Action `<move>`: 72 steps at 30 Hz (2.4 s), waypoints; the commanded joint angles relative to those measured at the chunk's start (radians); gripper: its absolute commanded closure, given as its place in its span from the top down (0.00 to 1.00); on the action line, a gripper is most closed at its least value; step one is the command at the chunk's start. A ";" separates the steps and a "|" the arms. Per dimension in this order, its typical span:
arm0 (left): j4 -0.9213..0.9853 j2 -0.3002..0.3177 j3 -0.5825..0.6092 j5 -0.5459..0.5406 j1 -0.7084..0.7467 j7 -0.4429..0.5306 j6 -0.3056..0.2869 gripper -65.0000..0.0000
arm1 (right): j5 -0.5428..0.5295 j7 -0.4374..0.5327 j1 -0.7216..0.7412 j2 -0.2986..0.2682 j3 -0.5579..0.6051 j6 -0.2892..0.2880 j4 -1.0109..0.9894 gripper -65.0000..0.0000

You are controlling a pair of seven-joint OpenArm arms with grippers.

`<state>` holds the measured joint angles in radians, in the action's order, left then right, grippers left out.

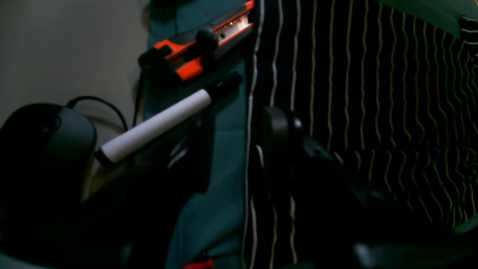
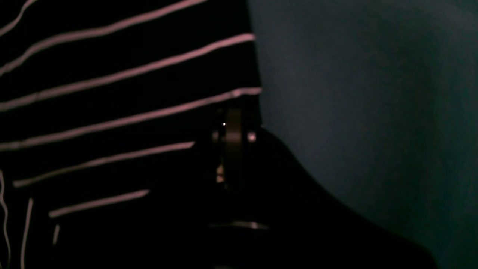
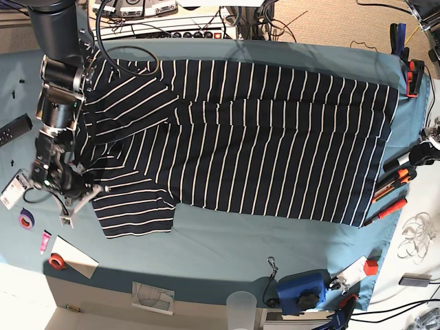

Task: Layout the t-shirt on the table in an organized manner, then fold the t-shirt properly

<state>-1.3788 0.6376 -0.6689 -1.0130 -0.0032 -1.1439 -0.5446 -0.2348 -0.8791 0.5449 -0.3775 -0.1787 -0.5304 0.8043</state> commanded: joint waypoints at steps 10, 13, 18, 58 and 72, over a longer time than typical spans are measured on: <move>-0.015 0.027 -0.007 -0.019 -0.013 0.016 -0.005 0.35 | -0.108 0.033 0.053 -0.044 -0.045 -0.040 0.016 0.27; -0.015 0.027 -0.007 -0.019 -0.013 0.016 -0.005 0.35 | -0.105 0.053 0.063 -0.054 -0.123 -0.040 0.016 0.26; -0.015 0.027 -0.007 -0.020 -0.013 0.017 -0.005 0.35 | -0.080 0.092 0.079 -0.054 -0.212 -0.034 0.011 0.26; -0.015 0.027 -0.007 -0.041 -0.013 0.053 -0.006 0.35 | -0.063 0.096 0.091 0.067 -0.189 -0.137 -0.057 0.26; -0.015 0.004 -0.007 -0.041 -0.016 0.056 -0.014 0.35 | -0.052 0.039 0.070 0.101 -0.188 -0.093 -0.060 0.26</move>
<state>-1.3788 0.6193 -0.6689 -1.0359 -0.0044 -1.1080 -0.5514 -0.2821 -0.8448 0.5861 -0.2653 -0.3672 -0.6212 0.7284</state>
